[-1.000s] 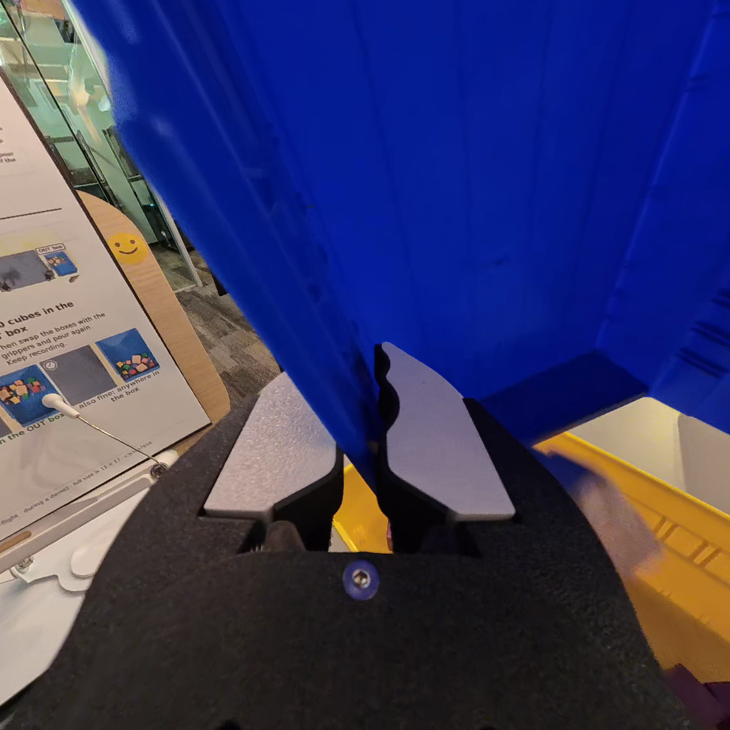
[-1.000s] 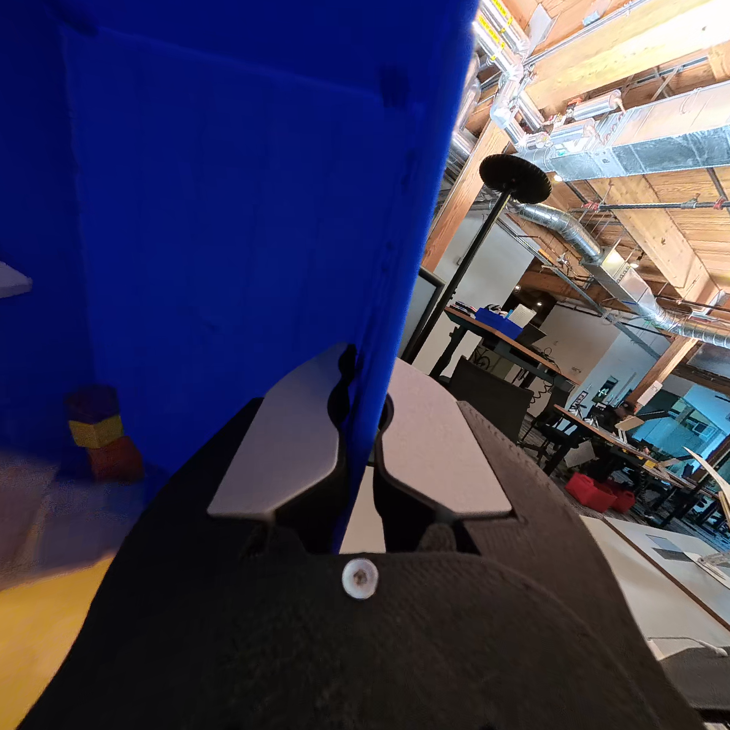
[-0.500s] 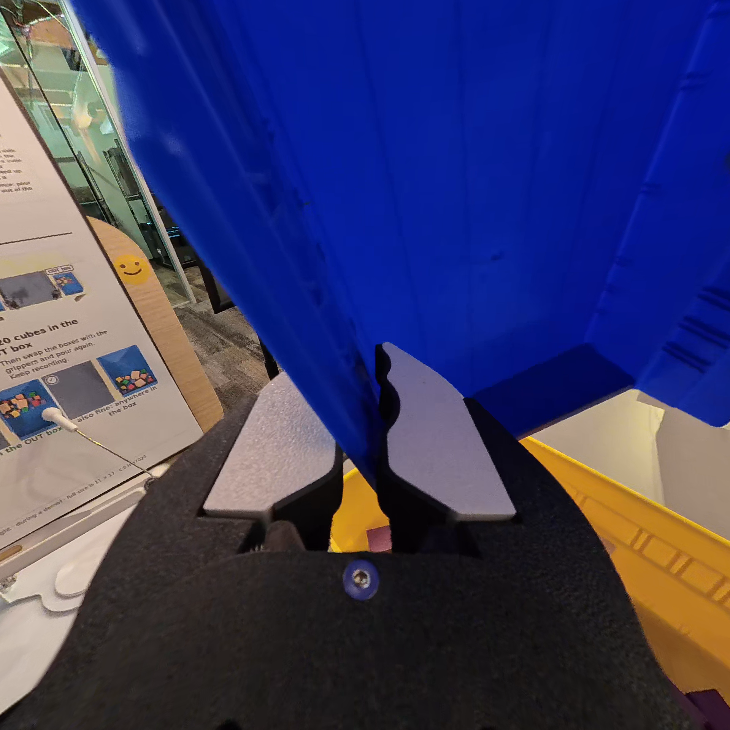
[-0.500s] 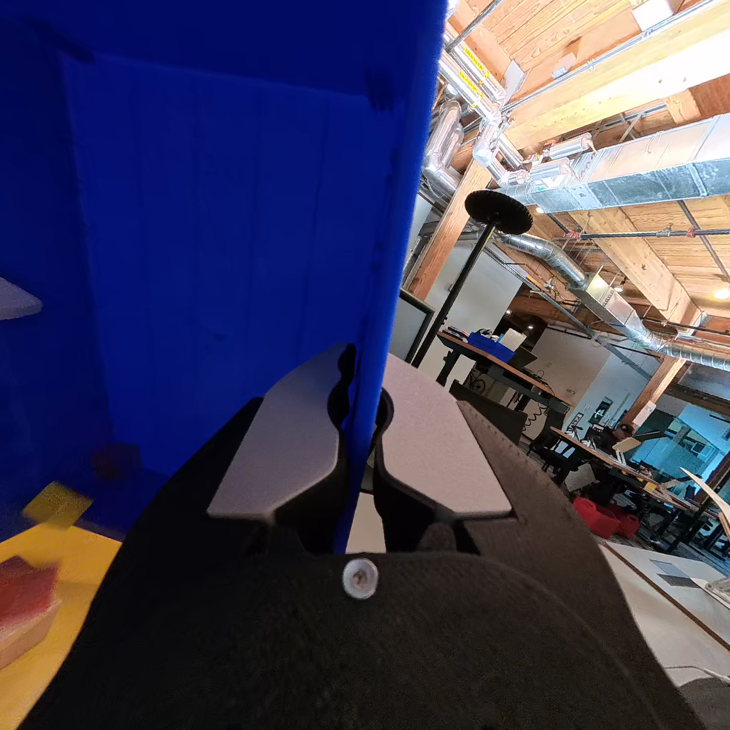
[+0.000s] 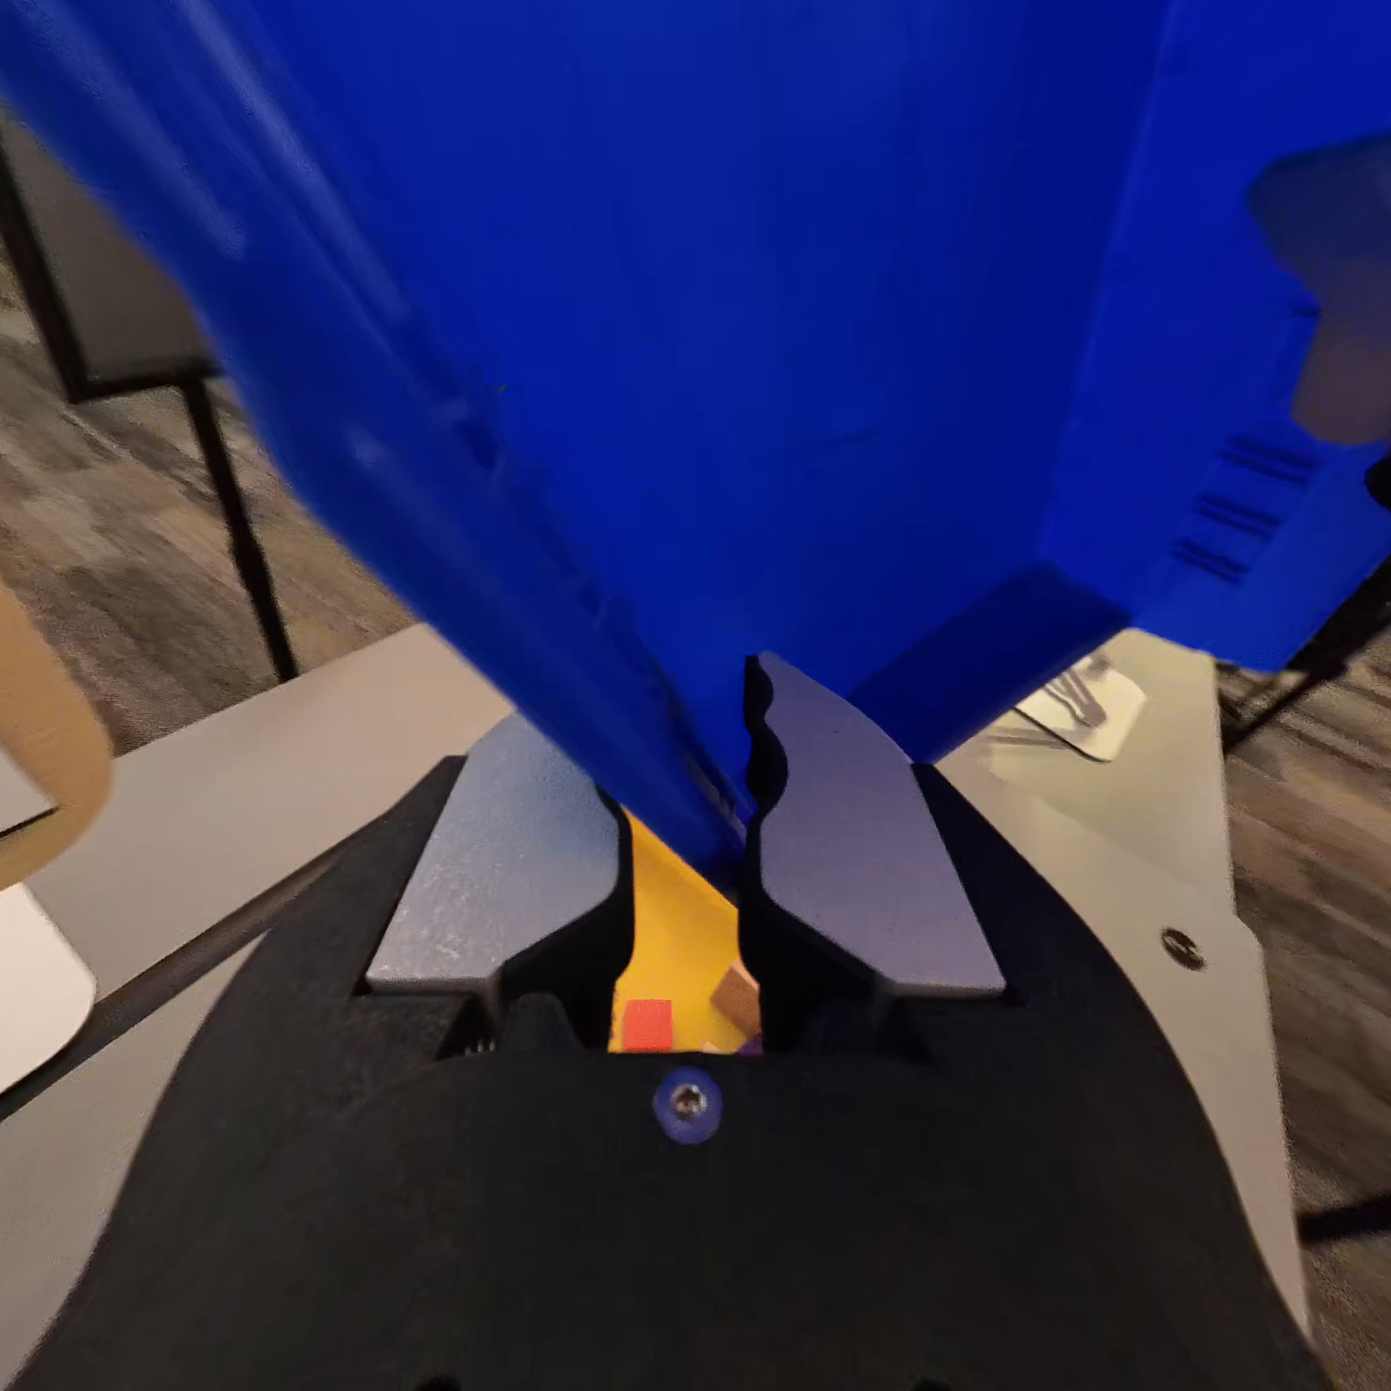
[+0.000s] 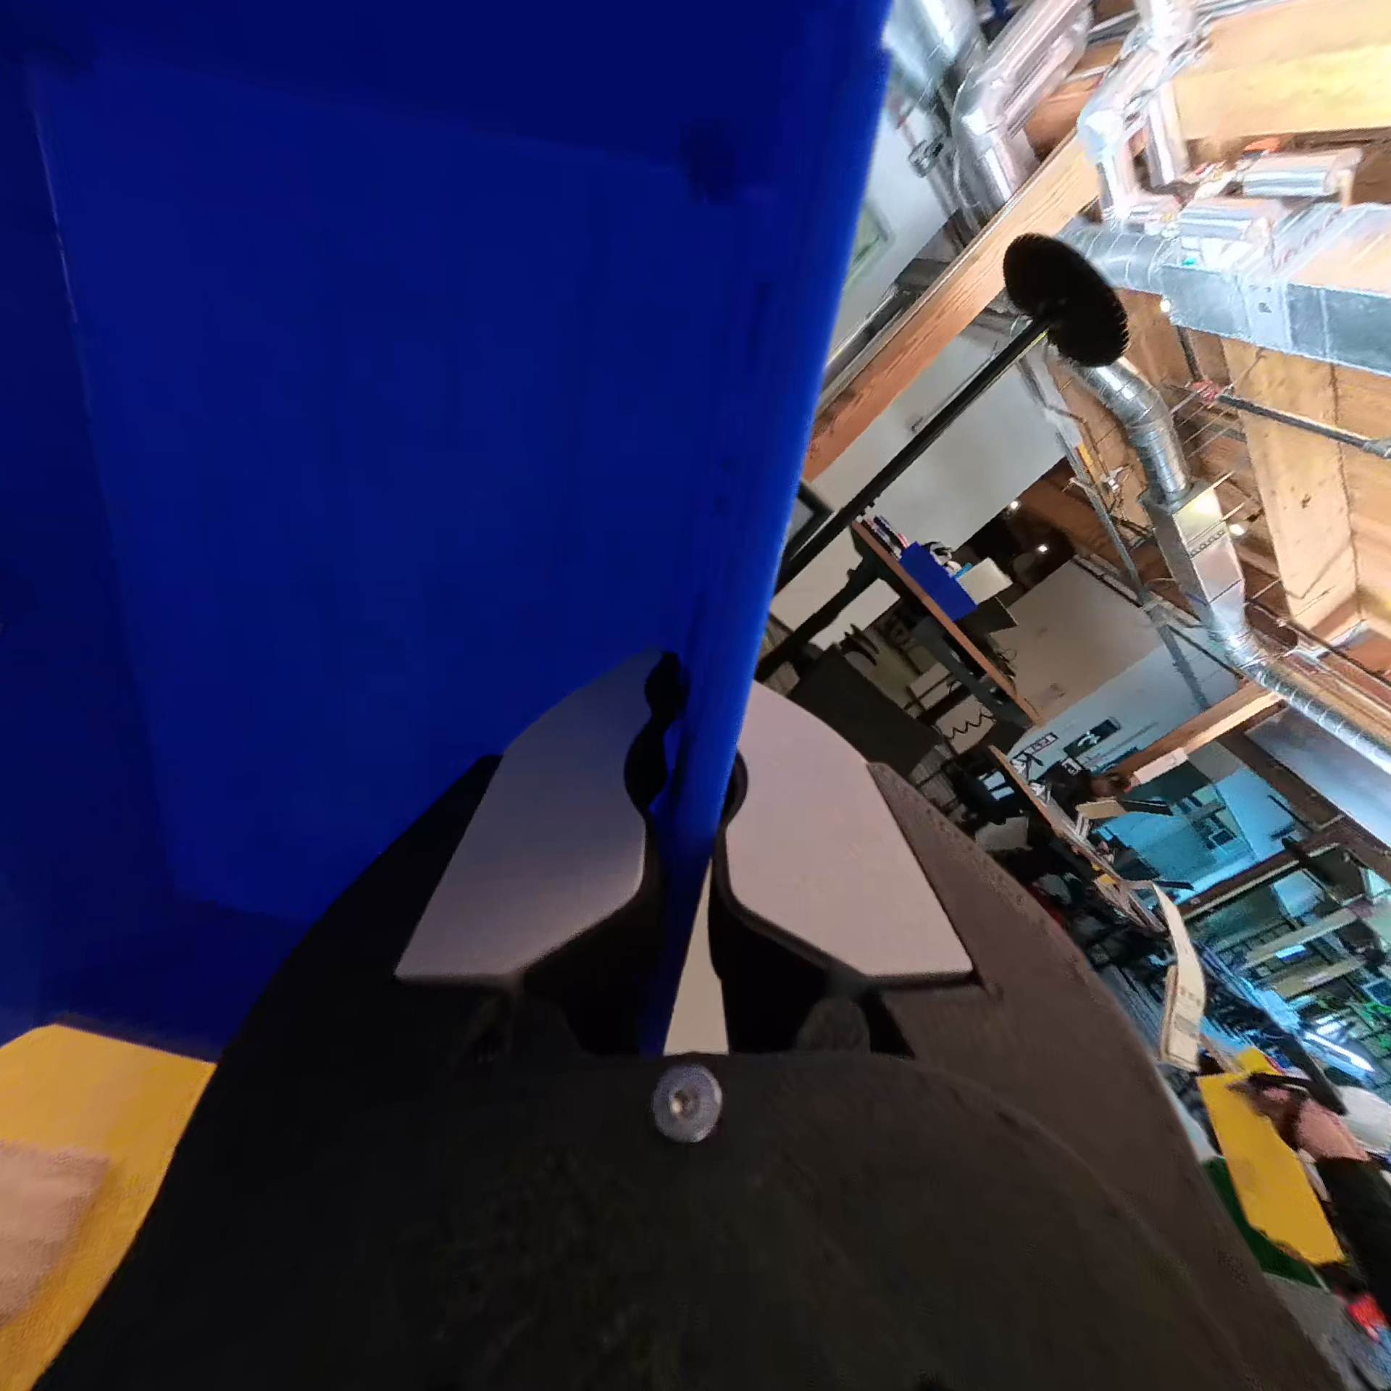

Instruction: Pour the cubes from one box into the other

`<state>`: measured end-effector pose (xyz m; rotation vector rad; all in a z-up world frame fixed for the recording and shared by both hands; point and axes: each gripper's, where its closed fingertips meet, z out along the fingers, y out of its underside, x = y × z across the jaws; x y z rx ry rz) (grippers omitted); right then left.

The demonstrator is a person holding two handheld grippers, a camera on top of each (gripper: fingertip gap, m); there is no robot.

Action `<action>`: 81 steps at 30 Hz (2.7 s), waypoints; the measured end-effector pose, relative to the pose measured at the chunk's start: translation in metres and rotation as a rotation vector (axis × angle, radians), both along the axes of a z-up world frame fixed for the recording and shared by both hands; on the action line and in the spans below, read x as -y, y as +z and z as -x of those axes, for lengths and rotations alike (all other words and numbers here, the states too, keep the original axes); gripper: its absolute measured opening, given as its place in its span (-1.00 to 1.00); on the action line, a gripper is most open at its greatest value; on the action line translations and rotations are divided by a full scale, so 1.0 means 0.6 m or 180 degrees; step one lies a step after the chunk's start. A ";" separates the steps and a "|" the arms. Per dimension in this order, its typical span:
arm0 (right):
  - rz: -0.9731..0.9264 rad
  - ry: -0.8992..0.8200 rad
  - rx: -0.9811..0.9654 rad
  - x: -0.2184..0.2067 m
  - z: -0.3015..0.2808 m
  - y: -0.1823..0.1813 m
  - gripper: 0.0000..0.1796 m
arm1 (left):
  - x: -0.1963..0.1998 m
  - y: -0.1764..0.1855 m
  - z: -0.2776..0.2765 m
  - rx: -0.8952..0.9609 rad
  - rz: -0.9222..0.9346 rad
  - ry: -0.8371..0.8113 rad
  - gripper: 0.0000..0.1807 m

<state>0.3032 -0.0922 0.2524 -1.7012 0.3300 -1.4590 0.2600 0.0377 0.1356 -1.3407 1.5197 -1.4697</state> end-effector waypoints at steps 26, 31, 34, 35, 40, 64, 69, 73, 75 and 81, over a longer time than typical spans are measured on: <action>0.1487 -0.1710 -0.3426 0.315 -0.142 -0.397 -0.93 | -0.054 -0.371 0.125 -0.3393 0.0041 -0.0305 -0.64; 0.1136 -0.1762 -0.4005 0.332 -0.128 -0.470 -0.93 | -0.062 -0.375 0.132 -0.3779 -0.0025 -0.0212 -0.79; 0.1016 -0.1724 -0.4302 0.329 -0.117 -0.502 -0.93 | -0.069 -0.375 0.138 -0.3917 -0.0199 -0.0146 -0.84; 0.0862 -0.1715 -0.4388 0.326 -0.116 -0.507 -0.94 | -0.075 -0.373 0.140 -0.3933 -0.0312 -0.0140 -0.87; 0.0670 -0.1592 -0.4652 0.303 -0.101 -0.534 -0.94 | -0.119 -0.371 0.163 -0.3955 -0.0648 -0.0078 -0.86; 0.0455 -0.0923 -0.5047 0.050 -0.082 -0.578 -0.93 | -0.578 -0.361 0.511 -0.3982 -0.0423 0.0792 -0.85; 0.0460 -0.0701 -0.5338 0.006 -0.041 -0.619 -0.93 | -0.604 -0.359 0.533 -0.3859 -0.0512 0.0574 -0.85; 0.0505 -0.0646 -0.5396 -0.012 -0.019 -0.625 -0.93 | -0.618 -0.358 0.543 -0.3703 -0.0275 0.0486 -0.86; 0.0553 -0.0664 -0.5428 -0.015 -0.006 -0.626 -0.93 | -0.624 -0.357 0.548 -0.3600 -0.0171 0.0431 -0.86; 0.0296 -0.0723 -0.5421 -0.038 0.008 -0.625 -0.94 | -0.628 -0.352 0.545 -0.3034 0.0541 0.0272 -0.81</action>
